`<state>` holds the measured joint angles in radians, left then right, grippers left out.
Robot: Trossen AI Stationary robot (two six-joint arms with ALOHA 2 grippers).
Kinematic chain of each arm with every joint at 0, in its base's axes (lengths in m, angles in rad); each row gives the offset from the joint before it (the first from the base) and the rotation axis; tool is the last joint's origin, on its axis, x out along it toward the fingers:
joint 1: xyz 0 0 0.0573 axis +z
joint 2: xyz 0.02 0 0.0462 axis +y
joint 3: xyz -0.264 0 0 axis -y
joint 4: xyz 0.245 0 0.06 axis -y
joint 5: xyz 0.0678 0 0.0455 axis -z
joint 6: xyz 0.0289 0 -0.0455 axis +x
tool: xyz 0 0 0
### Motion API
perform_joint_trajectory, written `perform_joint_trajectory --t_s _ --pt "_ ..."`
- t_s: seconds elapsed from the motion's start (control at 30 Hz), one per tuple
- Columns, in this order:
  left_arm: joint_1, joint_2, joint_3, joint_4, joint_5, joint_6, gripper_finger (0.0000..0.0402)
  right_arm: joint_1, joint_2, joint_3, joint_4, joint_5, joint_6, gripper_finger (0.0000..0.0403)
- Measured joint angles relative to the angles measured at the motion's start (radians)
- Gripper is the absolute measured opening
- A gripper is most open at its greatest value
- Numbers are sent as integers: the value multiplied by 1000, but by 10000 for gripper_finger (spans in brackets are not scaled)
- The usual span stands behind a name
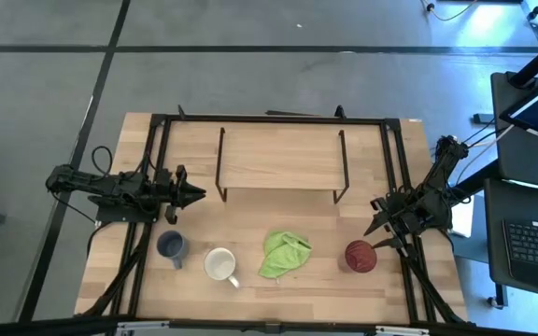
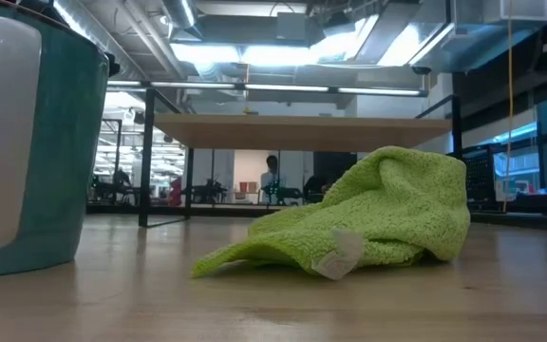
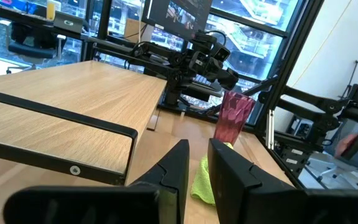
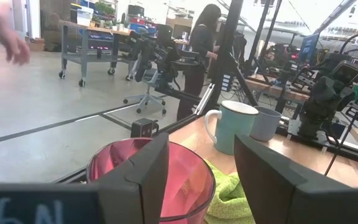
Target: Stack small to large cups/mugs on shelf
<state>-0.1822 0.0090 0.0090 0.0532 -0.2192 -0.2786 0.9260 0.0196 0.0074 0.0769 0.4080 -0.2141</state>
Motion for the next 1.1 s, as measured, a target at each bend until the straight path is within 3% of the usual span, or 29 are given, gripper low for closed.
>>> perform_joint_trajectory --t_s 0.17,0.27,0.4,0.6,0.77,0.87,1.0,1.1 --pt "0 0 0 0 0 0 55 0 0 0 38 0 1 181" --pt "0 0 0 0 0 0 55 0 0 0 151 1 32 181" --pt "0 0 0 0 0 0 55 0 0 20 307 104 52 181" --pt "0 0 0 0 0 0 55 0 79 192 256 362 -31 181" --pt "0 0 0 0 0 0 55 -1 274 432 273 338 -232 181" --pt "0 0 0 0 0 0 55 -1 435 604 189 424 -348 181" --pt "0 0 0 0 0 0 55 -2 612 812 -124 678 -385 181" --pt "0 0 0 0 0 0 55 -1 682 922 -267 695 -319 181"
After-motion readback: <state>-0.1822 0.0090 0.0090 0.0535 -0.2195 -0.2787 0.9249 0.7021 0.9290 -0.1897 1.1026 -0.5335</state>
